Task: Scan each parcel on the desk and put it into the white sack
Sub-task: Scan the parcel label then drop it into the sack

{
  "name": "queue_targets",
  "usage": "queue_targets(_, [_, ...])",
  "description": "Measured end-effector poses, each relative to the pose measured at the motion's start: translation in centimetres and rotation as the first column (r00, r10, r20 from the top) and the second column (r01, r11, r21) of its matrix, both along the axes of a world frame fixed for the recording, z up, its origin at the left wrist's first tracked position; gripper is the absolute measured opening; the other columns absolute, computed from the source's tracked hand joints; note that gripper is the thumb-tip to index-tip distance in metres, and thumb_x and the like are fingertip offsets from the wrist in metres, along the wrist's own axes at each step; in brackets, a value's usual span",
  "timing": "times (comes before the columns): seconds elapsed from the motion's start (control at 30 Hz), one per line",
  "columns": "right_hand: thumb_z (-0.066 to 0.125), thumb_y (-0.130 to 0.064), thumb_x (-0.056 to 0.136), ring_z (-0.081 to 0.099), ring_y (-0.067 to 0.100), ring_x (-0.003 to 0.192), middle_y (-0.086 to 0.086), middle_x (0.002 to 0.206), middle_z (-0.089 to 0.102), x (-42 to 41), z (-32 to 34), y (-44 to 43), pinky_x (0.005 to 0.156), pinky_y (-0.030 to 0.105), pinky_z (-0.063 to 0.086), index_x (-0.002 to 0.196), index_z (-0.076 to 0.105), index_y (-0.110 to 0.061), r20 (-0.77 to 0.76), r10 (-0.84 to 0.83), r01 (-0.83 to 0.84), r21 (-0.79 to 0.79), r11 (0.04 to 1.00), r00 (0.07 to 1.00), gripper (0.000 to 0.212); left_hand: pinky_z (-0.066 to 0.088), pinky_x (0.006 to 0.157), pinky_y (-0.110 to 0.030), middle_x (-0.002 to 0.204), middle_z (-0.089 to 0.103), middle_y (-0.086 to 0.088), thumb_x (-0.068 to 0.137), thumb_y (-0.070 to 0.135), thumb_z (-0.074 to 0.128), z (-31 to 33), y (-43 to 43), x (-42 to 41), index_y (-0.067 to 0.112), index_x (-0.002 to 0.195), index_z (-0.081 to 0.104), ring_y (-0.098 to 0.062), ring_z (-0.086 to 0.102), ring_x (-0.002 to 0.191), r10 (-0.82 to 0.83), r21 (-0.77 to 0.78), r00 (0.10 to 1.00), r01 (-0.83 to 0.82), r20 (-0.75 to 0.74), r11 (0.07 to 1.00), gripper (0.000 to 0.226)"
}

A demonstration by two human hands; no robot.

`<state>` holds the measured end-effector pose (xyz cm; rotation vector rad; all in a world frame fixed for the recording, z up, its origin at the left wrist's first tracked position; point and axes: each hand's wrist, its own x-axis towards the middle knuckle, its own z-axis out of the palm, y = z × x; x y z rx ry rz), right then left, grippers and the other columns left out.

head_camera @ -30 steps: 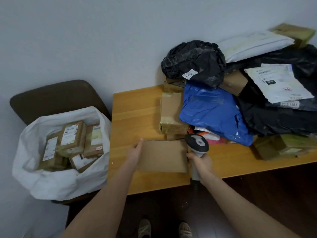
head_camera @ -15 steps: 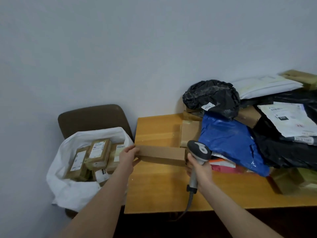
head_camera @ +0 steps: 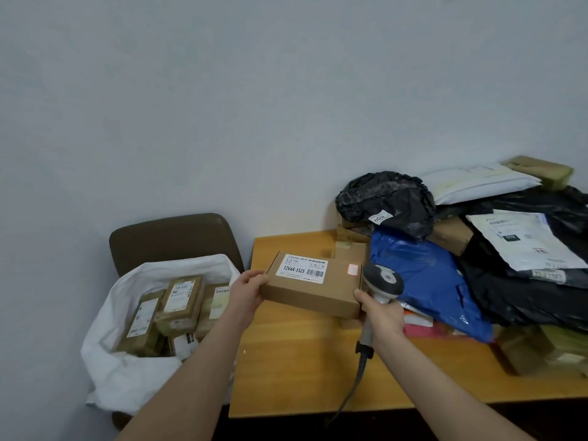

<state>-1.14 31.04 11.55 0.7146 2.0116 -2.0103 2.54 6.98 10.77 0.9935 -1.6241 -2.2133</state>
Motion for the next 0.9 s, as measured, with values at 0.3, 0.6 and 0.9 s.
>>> queue_targets(0.3, [0.076,-0.021,0.081,0.056,0.034,0.110,0.014,0.114,0.061,0.4,0.6,0.4,0.096,0.044,0.046,0.111,0.054,-0.008,-0.023,-0.036,0.036,0.029,0.999,0.999,0.039,0.056,0.077,-0.039,0.111,0.057,-0.017,0.086,0.018,0.070,-0.2,1.4,-0.1,0.005,0.112,0.053,-0.030,0.060,0.098,-0.100,0.246,0.981,0.057,0.166,0.968,0.034])
queue_targets(0.6, [0.068,-0.012,0.087,0.059,0.014,0.055,0.008,0.070,0.067,3.6,0.8,0.3,0.057,0.027,0.050,0.093,0.064,-0.003,-0.048,0.200,-0.201,-0.025,0.979,0.979,0.012,0.054,0.078,-0.037,0.109,0.058,-0.016,0.084,0.001,0.067,-2.5,1.5,1.2,-0.004,0.121,0.053,-0.027,0.059,0.088,0.033,0.239,0.991,-0.064,0.132,0.969,0.040])
queue_targets(0.9, [0.066,-0.009,0.087,0.052,0.014,0.044,0.007,0.054,0.062,8.0,1.0,-2.1,0.048,0.025,0.046,0.075,0.064,-0.003,0.006,0.375,-0.374,-0.029,0.927,0.927,0.013,0.042,0.099,-0.045,0.121,0.061,-0.006,0.081,0.016,0.074,-4.3,1.2,3.4,0.012,0.132,0.052,-0.021,0.053,0.118,0.046,0.107,0.976,-0.070,0.213,0.992,0.056])
